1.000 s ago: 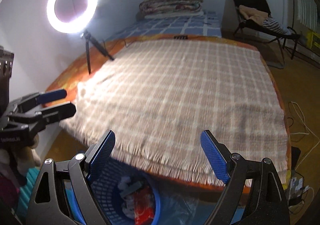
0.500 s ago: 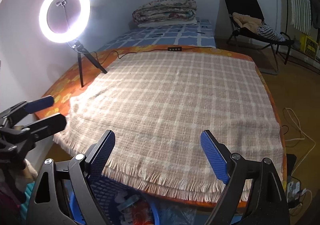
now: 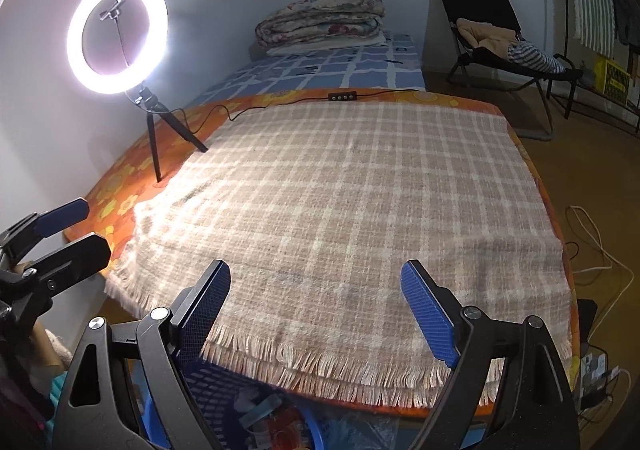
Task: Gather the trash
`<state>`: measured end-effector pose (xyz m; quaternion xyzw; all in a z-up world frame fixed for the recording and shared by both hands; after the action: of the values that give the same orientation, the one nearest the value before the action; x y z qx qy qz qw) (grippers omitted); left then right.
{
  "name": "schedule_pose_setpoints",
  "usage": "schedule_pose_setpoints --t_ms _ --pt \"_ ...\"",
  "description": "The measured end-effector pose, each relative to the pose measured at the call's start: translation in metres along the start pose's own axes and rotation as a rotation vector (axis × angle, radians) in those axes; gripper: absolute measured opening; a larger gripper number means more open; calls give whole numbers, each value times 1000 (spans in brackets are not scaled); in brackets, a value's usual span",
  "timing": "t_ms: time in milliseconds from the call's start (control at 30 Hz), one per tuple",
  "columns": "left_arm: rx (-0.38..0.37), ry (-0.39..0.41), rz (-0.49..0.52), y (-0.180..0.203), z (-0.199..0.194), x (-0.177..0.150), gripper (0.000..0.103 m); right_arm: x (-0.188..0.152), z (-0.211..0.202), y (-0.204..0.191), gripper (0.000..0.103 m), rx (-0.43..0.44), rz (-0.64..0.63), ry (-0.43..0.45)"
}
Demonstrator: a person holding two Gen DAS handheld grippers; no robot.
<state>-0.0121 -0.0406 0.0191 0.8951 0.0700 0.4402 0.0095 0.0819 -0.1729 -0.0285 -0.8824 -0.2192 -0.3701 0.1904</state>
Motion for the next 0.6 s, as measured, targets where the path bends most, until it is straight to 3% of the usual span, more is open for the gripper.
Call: schedule_pose_setpoints --t_ms 600 --pt "3 -10 -2 -1 1 -1 101 -1 1 4 88 -5 9 -3"
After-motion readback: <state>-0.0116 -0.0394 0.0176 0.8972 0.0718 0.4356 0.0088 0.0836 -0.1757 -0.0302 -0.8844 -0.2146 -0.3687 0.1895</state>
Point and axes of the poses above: each gripper's, at about its wrist camera, not at the fingertips, and z roughly the way its jaws point, y to its right, x to its top, the point moved 1 cm from there along z, roughly the way its jaws point, and after that the axes turned 2 degrees about y, right-handed, at the moved point
